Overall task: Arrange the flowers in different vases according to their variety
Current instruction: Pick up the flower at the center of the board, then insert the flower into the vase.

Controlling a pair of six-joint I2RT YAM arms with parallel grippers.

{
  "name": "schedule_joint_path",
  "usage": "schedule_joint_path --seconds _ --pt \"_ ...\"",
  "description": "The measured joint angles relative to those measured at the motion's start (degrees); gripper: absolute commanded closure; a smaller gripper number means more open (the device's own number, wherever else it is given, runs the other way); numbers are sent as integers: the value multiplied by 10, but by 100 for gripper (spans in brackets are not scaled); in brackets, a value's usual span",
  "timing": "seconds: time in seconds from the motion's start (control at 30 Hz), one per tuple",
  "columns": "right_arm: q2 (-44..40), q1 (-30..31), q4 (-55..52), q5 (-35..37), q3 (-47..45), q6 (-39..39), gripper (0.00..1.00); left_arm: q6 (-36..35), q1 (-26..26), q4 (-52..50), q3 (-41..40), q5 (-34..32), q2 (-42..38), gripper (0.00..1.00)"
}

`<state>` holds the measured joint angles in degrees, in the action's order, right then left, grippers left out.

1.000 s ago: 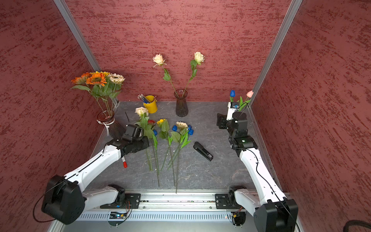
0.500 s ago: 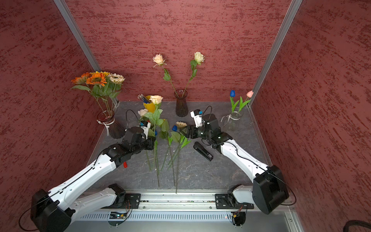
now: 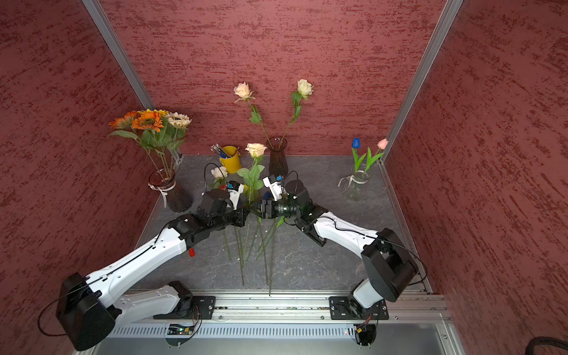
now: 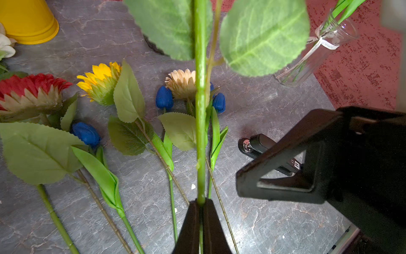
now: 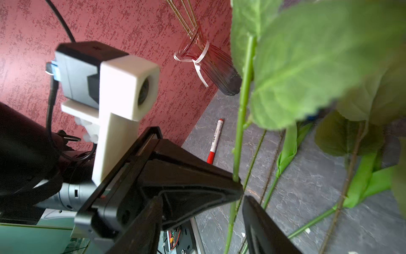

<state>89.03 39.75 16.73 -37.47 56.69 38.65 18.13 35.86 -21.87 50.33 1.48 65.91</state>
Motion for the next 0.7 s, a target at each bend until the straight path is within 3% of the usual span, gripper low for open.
schedule_joint_path --seconds 0.23,0.33,0.5,0.7 --pt "10 2 34 25 1 10 47 0 5 1 0 -2 2 100" --pt "4 2 46 59 -7 12 37 -3 6 -2 12 -5 8 100" --pt "-80 2 24 144 -65 4 29 -33 -16 -14 108 -10 52 100" --pt "-191 2 -67 224 -54 -49 28 -81 -89 9 238 0 130 100"
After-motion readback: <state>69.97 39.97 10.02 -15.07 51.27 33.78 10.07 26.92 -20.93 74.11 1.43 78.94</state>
